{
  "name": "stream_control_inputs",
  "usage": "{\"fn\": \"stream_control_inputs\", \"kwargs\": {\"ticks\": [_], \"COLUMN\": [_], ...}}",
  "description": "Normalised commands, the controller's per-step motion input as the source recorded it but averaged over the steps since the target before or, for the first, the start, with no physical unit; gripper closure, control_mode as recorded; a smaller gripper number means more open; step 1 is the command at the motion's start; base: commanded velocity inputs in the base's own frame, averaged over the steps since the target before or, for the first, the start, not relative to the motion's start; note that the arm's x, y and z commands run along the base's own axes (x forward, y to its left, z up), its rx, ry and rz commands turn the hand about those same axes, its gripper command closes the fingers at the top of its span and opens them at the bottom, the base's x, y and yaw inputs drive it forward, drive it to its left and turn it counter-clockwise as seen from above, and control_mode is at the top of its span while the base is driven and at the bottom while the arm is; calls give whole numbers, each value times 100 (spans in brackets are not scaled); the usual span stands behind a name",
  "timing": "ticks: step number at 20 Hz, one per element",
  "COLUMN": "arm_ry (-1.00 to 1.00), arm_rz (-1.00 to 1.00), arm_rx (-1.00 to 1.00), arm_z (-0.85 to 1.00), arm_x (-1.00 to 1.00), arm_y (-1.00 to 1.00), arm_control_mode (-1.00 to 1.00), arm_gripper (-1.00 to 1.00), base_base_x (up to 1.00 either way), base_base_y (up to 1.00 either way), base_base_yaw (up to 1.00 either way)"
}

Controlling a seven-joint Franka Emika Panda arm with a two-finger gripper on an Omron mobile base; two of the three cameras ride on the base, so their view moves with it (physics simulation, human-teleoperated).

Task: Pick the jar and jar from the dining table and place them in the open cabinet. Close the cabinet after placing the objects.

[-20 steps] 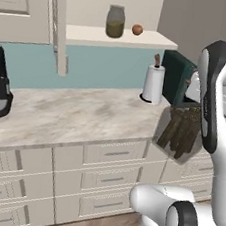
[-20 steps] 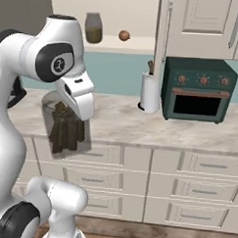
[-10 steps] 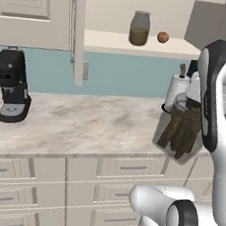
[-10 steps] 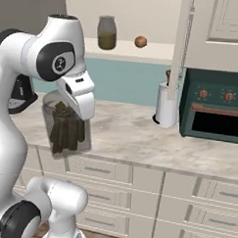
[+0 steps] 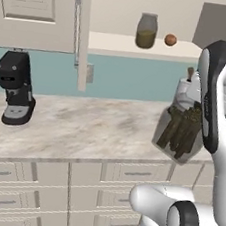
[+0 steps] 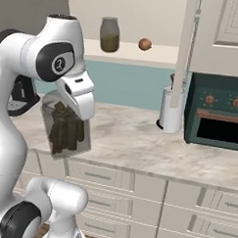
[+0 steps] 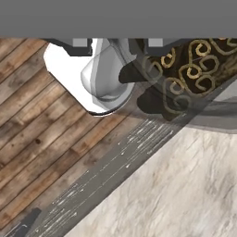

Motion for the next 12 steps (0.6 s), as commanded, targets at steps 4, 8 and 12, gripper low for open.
{"fn": "stream_control_inputs", "kwargs": {"ticks": [4, 8, 12], "arm_ry": [0, 0, 0], "arm_rz": [0, 0, 0], "arm_rx": [0, 0, 0], "arm_z": [0, 0, 0], "arm_x": [0, 0, 0], "arm_y": [0, 0, 0], "arm_control_mode": [100, 100, 100], "arm_gripper": [100, 100, 100], "base_base_x": [56, 36, 15], "base_base_y": [0, 0, 0], "base_base_yaw": [-1, -8, -18]}}
